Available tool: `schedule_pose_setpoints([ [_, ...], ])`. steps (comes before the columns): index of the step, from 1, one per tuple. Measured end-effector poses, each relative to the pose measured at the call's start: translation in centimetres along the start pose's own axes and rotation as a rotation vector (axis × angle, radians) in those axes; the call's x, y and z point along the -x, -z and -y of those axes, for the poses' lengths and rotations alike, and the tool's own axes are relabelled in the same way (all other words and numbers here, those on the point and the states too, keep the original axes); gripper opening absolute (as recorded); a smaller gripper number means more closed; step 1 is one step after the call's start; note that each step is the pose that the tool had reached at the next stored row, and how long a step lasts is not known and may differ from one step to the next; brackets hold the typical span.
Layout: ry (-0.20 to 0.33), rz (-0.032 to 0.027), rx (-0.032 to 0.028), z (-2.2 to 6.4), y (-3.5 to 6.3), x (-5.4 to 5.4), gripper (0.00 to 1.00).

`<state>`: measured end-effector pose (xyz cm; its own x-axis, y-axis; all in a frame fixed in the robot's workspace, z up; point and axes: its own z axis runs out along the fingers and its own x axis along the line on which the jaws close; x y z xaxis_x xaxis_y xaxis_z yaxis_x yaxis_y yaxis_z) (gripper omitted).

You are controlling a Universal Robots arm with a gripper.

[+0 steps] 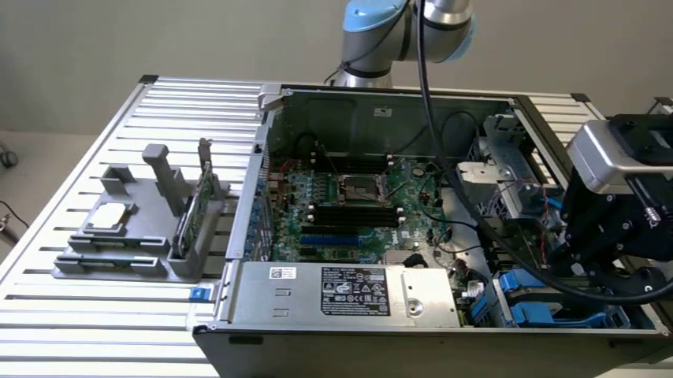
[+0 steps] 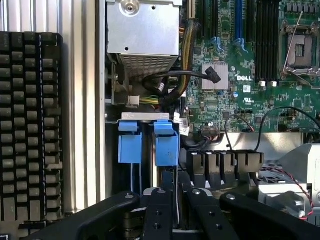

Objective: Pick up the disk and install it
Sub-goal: 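Insert the disk into the insertion slot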

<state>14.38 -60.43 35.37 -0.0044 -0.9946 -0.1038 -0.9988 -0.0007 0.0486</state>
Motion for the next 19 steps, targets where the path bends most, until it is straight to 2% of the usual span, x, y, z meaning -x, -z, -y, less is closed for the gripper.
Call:
schedule_pose_setpoints([
  [12,0.000,0.0003,0.0000,0.26,-2.18,-0.2,0.20],
  [17,0.000,-0.0017,0.0000,0.30,-2.82,-0.3,0.20],
  [18,0.000,-0.0012,0.0008,0.30,-2.85,-0.3,0.20],
  [19,0.000,-0.0008,0.0046,0.32,-2.83,-0.2,0.20],
])
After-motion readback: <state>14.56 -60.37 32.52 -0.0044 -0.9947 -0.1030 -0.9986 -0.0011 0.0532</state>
